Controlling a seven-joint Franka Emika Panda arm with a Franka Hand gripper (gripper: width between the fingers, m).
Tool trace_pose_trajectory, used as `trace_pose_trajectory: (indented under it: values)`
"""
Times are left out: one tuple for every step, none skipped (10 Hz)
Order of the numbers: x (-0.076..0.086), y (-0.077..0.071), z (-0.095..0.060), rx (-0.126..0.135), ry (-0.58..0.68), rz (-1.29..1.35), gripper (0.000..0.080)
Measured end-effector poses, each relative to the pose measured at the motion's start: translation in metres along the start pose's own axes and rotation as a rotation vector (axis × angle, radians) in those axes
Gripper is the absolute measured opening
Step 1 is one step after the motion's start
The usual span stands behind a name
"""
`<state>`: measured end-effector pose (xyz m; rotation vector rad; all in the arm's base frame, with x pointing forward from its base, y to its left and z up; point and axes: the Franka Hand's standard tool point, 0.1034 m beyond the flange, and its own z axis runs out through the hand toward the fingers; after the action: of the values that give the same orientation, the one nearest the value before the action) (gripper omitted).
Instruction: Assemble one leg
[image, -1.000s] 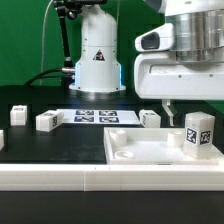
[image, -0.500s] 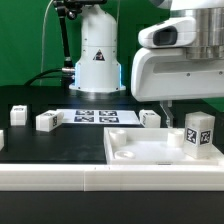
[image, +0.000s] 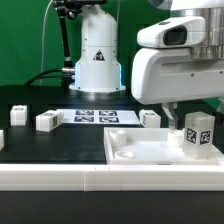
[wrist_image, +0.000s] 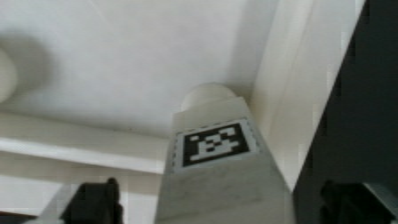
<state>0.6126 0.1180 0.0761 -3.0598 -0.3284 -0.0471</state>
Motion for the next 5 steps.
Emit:
trace_pose_trajectory:
  values:
    - [0.0000,0.0001,0.0000,0.000,0.000,-0.001,0.0443]
    - [0.0000,0.0002,0.0000,0.000,0.000,-0.001,0.0289]
    - [0.0000,0.0001,0.0000,0.000,0.000,0.003,0.0289]
    - [0.0000,0.0002,0.0000,0.000,0.000,0.017,0.0291]
    - [0.0000,0.0002,0.0000,0.000,0.000,0.015,0.0291]
